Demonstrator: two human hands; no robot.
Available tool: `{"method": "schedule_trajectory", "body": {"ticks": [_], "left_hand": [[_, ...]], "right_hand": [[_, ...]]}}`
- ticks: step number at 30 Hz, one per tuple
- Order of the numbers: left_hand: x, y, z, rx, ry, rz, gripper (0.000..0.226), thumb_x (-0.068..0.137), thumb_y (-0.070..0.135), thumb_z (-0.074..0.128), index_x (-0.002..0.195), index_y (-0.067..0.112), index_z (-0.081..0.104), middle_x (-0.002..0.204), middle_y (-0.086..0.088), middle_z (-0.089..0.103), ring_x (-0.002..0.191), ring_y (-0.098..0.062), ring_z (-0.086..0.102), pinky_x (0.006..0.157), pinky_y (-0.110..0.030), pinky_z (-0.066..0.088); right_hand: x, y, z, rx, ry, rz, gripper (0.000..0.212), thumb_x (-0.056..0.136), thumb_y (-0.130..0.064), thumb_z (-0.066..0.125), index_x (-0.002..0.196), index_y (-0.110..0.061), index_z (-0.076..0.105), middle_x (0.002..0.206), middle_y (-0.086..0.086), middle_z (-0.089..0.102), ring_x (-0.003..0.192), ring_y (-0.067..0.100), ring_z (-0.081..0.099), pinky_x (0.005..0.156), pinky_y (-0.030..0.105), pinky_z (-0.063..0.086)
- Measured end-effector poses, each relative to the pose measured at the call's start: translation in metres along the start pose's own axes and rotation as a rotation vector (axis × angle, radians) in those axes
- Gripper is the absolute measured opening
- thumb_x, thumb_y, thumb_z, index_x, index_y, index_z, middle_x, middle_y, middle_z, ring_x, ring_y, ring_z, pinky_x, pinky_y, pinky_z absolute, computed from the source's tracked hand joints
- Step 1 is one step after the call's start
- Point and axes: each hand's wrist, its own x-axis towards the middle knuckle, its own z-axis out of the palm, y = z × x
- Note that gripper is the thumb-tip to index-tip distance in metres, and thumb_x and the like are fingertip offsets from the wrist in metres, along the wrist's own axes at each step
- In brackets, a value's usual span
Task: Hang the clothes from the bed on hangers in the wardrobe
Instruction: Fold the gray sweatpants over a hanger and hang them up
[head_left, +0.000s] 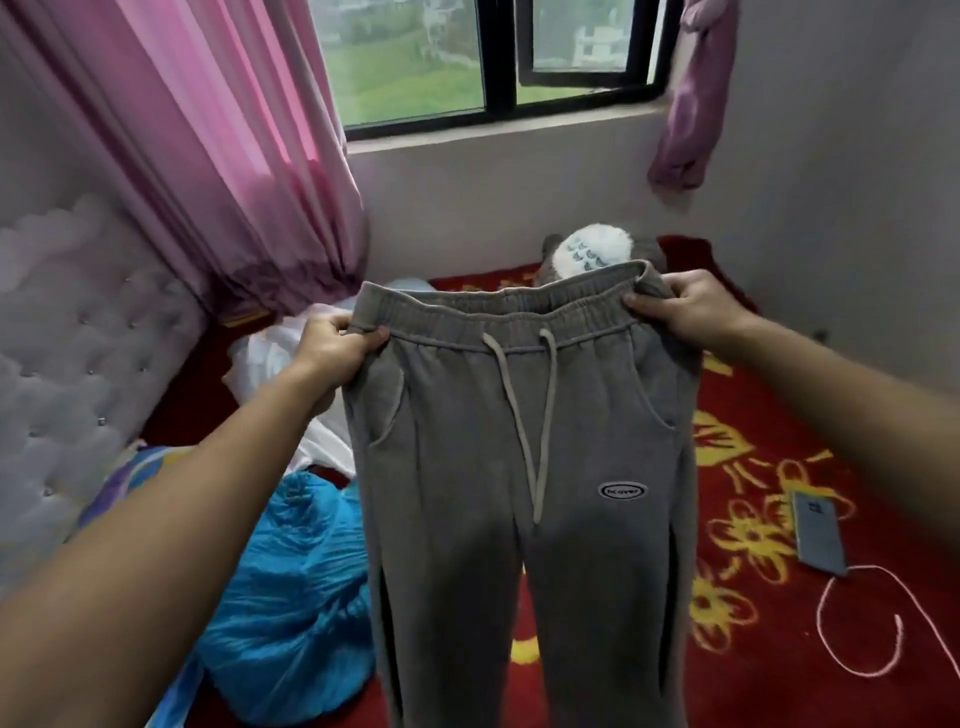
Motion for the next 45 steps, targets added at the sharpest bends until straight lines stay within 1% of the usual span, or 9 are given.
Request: {"method": "schedule_trajectory", "body": {"ticks": [8,15,19,22,25,30,34,37,45], "left_hand": [[0.092,-0.213,0.117,0.246,0.025,-0.331,0.017,0.068,0.033,0.073,0.068,0.018,0.066,0.084,-0.011,0.072,0.089,-0.03,0.067,0.076,-0.042,0.051],[0.158,-0.298,0.186,0.567,0.158,-0.315,0.027,0.083,0.044,0.062,0.082,0.018,0.071,0.092,-0.012,0.068,0.096,-0.037,0.06,0.07,-0.033,0.042],[0.228,-0.338,0.208,0.273,0.231,-0.4,0.03,0.072,0.049,0.065,0.069,0.019,0.066,0.085,-0.009,0.071,0.085,-0.033,0.066,0.076,-0.037,0.055],[0.278,-0.406,0.218,0.021,0.171,-0.426,0.041,0.064,0.051,0.064,0.096,0.025,0.067,0.104,-0.01,0.07,0.094,-0.038,0.067,0.075,-0.045,0.059],[0.252,-0.448,0.214,0.064,0.144,-0.409,0.074,0.057,0.06,0.064,0.123,0.027,0.056,0.111,-0.01,0.067,0.102,-0.035,0.065,0.086,-0.051,0.055],[0.157,-0.53,0.173,0.105,0.075,-0.636,0.054,0.061,0.049,0.067,0.107,0.024,0.061,0.088,-0.013,0.07,0.09,-0.04,0.067,0.082,-0.056,0.054],[0.124,-0.54,0.146,0.128,0.096,-0.706,0.026,0.085,0.02,0.068,0.109,0.013,0.061,0.09,-0.01,0.067,0.081,-0.031,0.066,0.082,-0.05,0.056],[0.121,-0.537,0.138,0.109,0.112,-0.697,0.02,0.089,0.012,0.064,0.108,0.015,0.06,0.082,-0.006,0.063,0.069,-0.025,0.061,0.071,-0.043,0.056],[0.122,-0.475,0.207,-0.115,-0.127,-0.796,0.023,0.091,0.026,0.064,0.085,0.005,0.058,0.077,-0.016,0.063,0.058,-0.023,0.061,0.045,-0.026,0.052]], "right_hand": [[0.087,0.208,0.092,-0.195,-0.119,0.363,0.019,0.086,-0.032,0.071,0.073,-0.019,0.07,0.074,-0.002,0.068,0.072,0.016,0.062,0.061,0.029,0.045],[0.137,0.318,0.144,-0.319,-0.033,0.389,0.025,0.088,-0.044,0.064,0.079,-0.021,0.069,0.079,-0.002,0.07,0.078,0.018,0.065,0.072,0.036,0.052],[0.192,0.346,0.174,-0.18,0.083,0.383,0.026,0.088,-0.043,0.065,0.083,-0.018,0.07,0.084,-0.002,0.071,0.083,0.018,0.066,0.079,0.036,0.054],[0.231,0.364,0.203,-0.105,0.163,0.427,0.03,0.086,-0.045,0.065,0.088,-0.016,0.073,0.088,0.005,0.074,0.085,0.024,0.07,0.084,0.043,0.057],[0.251,0.377,0.236,-0.079,0.148,0.538,0.032,0.087,-0.044,0.065,0.099,-0.015,0.072,0.093,0.006,0.072,0.088,0.025,0.069,0.088,0.041,0.056],[0.279,0.359,0.302,-0.052,0.151,0.584,0.028,0.089,-0.032,0.064,0.103,-0.008,0.068,0.099,0.007,0.069,0.095,0.025,0.066,0.088,0.034,0.052],[0.289,0.306,0.367,0.164,-0.1,0.585,0.005,0.093,-0.013,0.06,0.096,-0.009,0.061,0.078,0.006,0.062,0.072,0.019,0.061,0.056,0.026,0.049],[0.278,0.293,0.387,0.281,-0.429,0.541,0.038,0.095,-0.005,0.057,0.131,-0.015,0.052,0.108,0.006,0.065,0.1,0.02,0.064,0.078,0.039,0.056],[0.114,0.429,0.272,-0.376,0.062,0.422,0.016,0.086,-0.023,0.066,0.1,-0.016,0.072,0.095,0.004,0.072,0.094,0.022,0.067,0.082,0.034,0.05]]}}
